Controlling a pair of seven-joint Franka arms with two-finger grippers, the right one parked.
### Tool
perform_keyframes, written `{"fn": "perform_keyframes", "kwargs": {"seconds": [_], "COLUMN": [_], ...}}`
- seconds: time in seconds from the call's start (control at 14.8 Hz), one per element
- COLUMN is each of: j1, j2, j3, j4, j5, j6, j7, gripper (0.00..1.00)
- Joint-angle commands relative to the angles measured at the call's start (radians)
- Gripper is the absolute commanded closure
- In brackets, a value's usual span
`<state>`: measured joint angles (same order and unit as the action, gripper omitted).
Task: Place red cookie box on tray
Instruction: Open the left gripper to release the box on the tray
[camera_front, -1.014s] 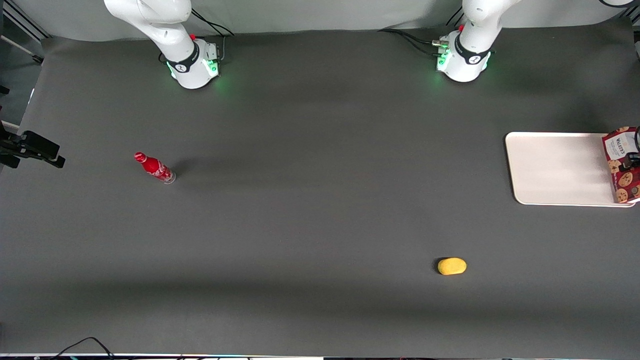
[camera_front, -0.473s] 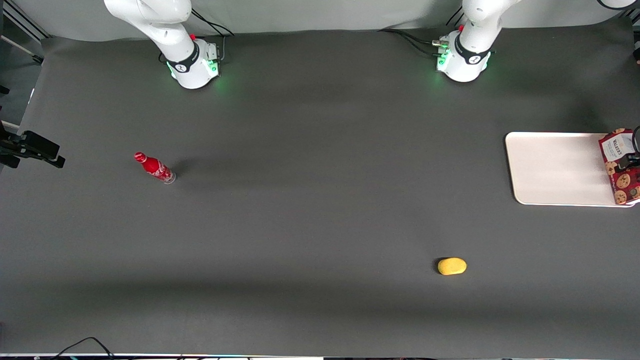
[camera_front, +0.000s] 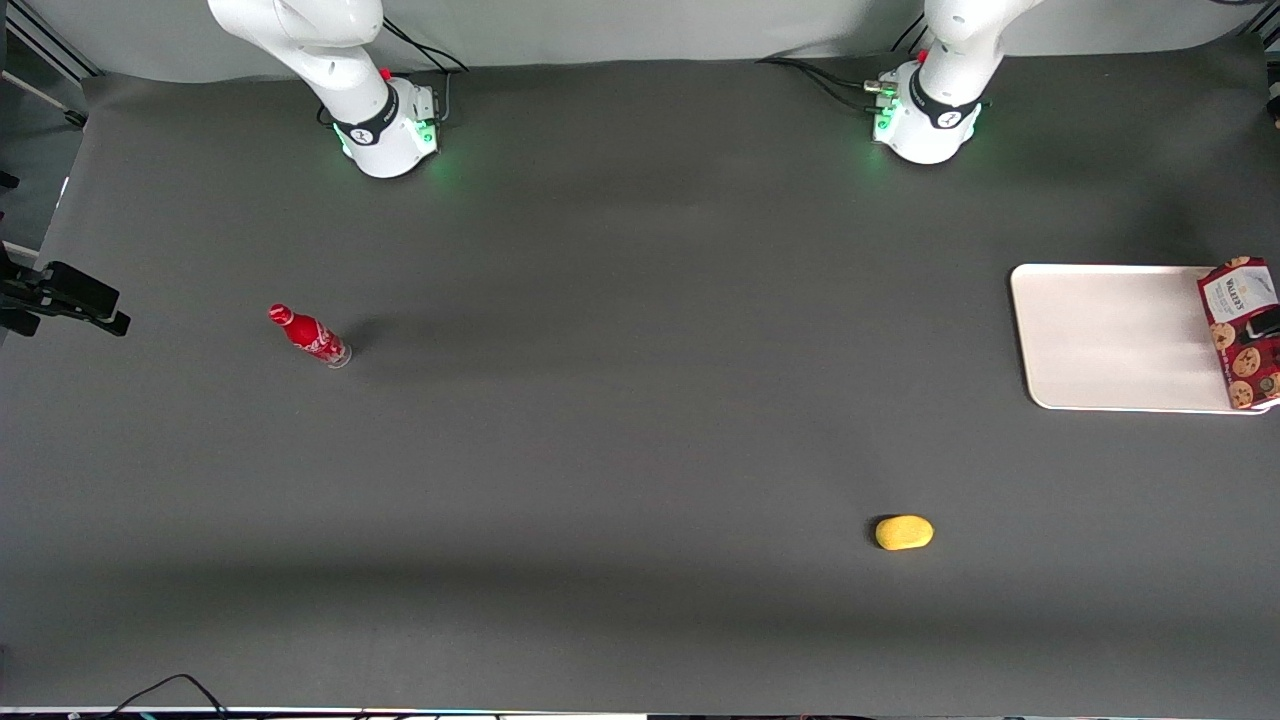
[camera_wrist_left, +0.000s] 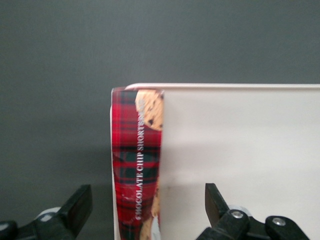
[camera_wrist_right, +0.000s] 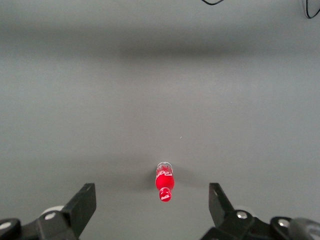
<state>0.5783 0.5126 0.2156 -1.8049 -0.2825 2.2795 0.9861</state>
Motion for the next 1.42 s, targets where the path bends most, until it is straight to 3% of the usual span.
{"fn": "perform_keyframes", "kwargs": {"seconds": [0.0, 0.41, 0.61, 1.01, 1.35], "j1": [-0.04, -0.175, -0.221, -0.374, -0.432], "j2": [-0.161, -0.307, -0.405, -0.479, -0.52], "j3": [0.007, -0.005, -0.114, -0.297, -0.423], "j4": [0.033, 0.216, 0.214, 0.213, 0.191], "j5": [0.019, 0.127, 0.158, 0.222, 0.307], "j6": [-0.167, -0.487, -0.596, -0.623, -0.621], "j7": [-0.092, -0.346, -0.609, -0.944, -1.018], "gripper": [0.0, 0.0, 0.0, 0.0, 0.0]}}
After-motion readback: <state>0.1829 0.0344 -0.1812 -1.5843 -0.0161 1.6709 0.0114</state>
